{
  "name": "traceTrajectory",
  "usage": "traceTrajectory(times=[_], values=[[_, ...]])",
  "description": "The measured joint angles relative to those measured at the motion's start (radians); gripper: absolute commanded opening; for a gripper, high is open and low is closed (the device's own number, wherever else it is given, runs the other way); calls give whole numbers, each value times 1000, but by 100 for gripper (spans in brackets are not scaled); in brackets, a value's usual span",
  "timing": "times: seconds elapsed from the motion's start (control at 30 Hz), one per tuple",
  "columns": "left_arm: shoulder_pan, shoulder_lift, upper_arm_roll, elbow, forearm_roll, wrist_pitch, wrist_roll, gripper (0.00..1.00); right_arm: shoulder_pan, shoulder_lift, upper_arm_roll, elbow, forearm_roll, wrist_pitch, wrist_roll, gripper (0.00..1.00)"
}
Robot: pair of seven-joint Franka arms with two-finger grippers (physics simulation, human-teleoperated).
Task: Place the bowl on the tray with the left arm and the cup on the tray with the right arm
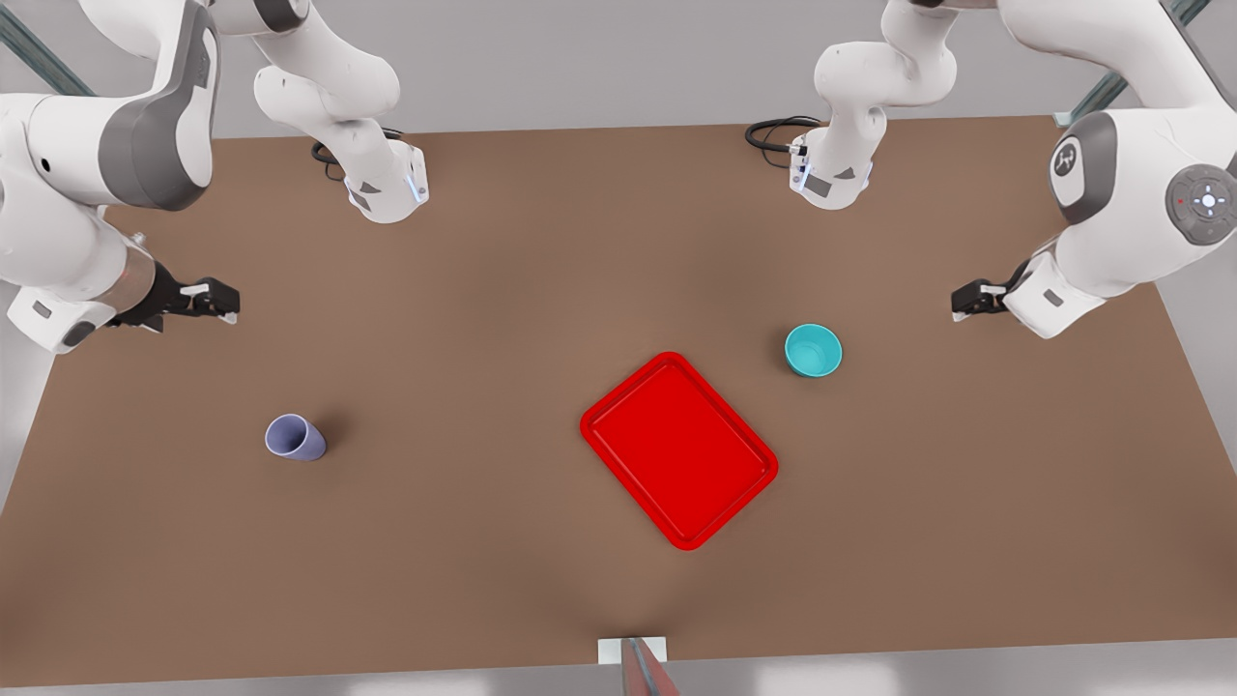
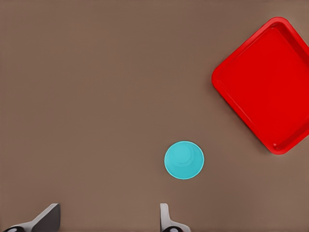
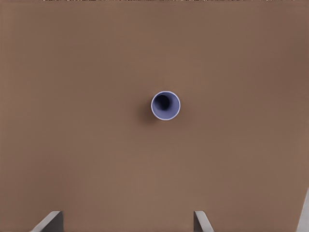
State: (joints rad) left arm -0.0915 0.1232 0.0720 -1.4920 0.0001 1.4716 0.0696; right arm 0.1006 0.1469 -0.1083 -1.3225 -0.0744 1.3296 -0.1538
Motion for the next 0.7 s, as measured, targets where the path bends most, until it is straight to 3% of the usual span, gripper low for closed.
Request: traceTrajectory(times=[0.17,0.3,0.43,0.7], values=[[-6,55,-1,-59,-6,-20,6,100,-5,8,0,-24,-4,13,-12,100],[1,79,114,-462,-138,132,31,100,-2,7,0,-36,-19,19,-20,100],[5,114,175,-668,-280,346,118,100,0,-11,0,-63,-47,30,-26,100],[-79,173,166,-721,-484,616,310,100,3,1,0,-55,-62,37,-39,100]])
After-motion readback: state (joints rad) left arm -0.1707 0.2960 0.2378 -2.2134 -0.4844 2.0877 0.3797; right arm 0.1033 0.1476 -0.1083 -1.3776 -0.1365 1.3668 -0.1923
